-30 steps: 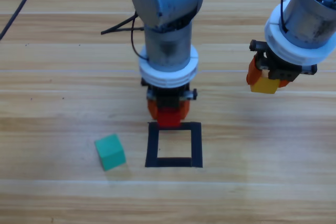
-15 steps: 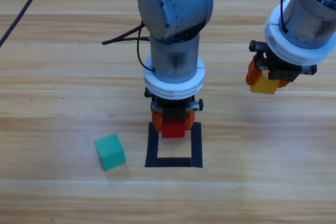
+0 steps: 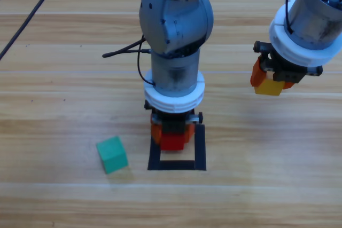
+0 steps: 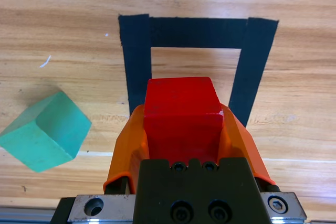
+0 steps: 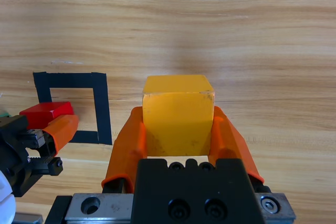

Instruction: Stack the blocks in the rectangular block: red at the bottom, yellow in the middle, green on top

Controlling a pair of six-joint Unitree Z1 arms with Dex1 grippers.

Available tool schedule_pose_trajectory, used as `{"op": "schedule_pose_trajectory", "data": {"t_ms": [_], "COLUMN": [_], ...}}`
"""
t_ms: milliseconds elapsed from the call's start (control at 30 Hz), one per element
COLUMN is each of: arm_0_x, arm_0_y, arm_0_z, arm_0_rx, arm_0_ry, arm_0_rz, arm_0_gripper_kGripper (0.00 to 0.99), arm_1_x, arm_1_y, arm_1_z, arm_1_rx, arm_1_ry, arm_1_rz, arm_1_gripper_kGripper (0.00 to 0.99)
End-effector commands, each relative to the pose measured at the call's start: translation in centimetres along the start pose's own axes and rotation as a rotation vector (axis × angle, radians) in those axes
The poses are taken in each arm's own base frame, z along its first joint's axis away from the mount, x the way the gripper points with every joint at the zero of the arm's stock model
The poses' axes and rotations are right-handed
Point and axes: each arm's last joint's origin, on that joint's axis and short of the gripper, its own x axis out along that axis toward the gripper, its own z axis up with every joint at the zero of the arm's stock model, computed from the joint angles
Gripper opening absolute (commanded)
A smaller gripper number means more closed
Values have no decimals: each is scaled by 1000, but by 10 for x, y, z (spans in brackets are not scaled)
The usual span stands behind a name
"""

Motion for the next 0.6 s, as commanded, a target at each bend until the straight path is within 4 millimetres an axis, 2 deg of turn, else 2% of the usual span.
{"op": "schedule_pose_trajectory", "data": {"t_ms": [33, 600], "arm_0_x": [11, 20], "arm_0_y": [-8, -8], "arm_0_z": [-9, -13], "arm_0_rx": [26, 33], "arm_0_ry": [16, 23], "arm_0_rz": [-4, -12], "arm_0_gripper_kGripper": [0, 0], "arm_1_x": [20, 22], "arm_1_y": [-3, -3], "arm_1_z": [-3, -3], "arm_1_rx": [-2, -3], "arm_1_ry": [58, 59], "arm_1_rz": [-43, -47], "arm_1_gripper_kGripper": [84, 83]}}
